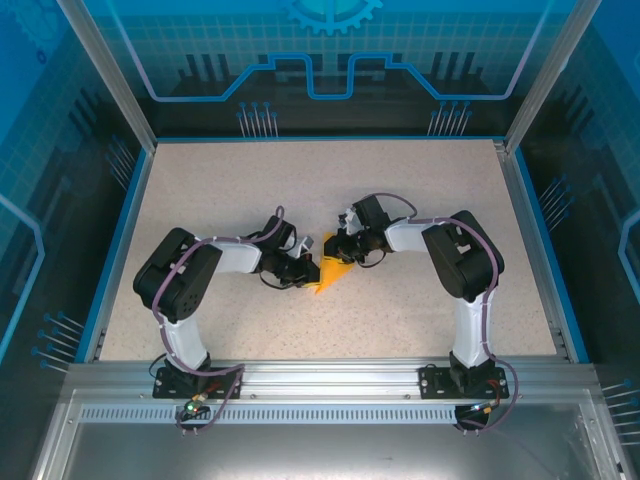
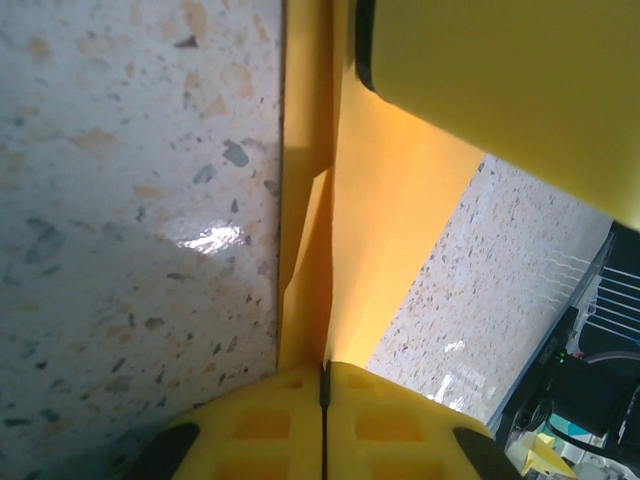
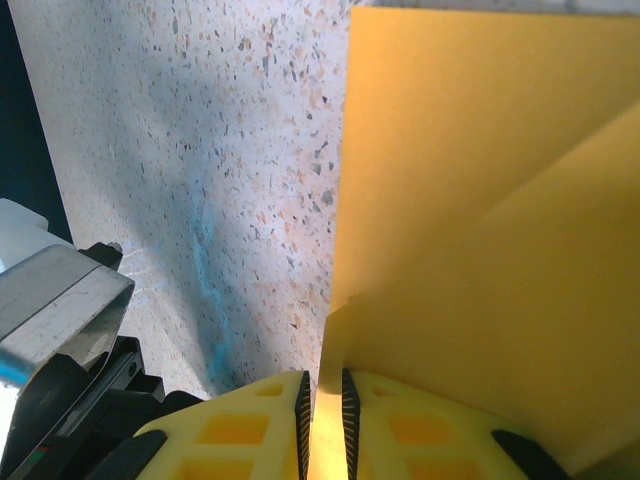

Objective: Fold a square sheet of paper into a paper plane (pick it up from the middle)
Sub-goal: Fourth fold the wing at the center of the table.

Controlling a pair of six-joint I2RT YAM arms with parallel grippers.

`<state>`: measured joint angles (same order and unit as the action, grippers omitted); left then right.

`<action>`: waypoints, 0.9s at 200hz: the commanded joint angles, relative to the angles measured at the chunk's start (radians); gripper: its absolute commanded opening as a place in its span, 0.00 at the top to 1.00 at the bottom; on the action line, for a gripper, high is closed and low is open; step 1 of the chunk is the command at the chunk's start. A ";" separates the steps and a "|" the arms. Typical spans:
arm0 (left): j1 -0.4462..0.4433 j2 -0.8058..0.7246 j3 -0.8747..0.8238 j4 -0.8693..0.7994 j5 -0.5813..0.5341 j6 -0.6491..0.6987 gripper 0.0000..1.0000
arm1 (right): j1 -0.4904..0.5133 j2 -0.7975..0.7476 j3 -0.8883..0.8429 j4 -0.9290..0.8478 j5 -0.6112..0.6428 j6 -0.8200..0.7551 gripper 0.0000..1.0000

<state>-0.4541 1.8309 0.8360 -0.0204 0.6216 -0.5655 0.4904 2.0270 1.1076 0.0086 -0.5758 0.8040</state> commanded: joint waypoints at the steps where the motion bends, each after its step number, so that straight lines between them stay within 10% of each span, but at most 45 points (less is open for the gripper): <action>1: -0.015 -0.013 0.002 -0.106 -0.038 0.034 0.87 | -0.001 0.049 -0.018 -0.062 0.076 -0.022 0.81; 121: -0.067 -0.037 0.003 -0.186 -0.119 0.081 0.98 | -0.001 0.068 -0.015 -0.067 0.077 -0.025 0.81; 180: -0.067 -0.062 0.000 -0.188 -0.097 0.083 0.84 | -0.001 0.065 -0.015 -0.073 0.077 -0.028 0.81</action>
<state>-0.5137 1.7985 0.8631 -0.1108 0.5194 -0.4957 0.4904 2.0293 1.1076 0.0090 -0.5777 0.8036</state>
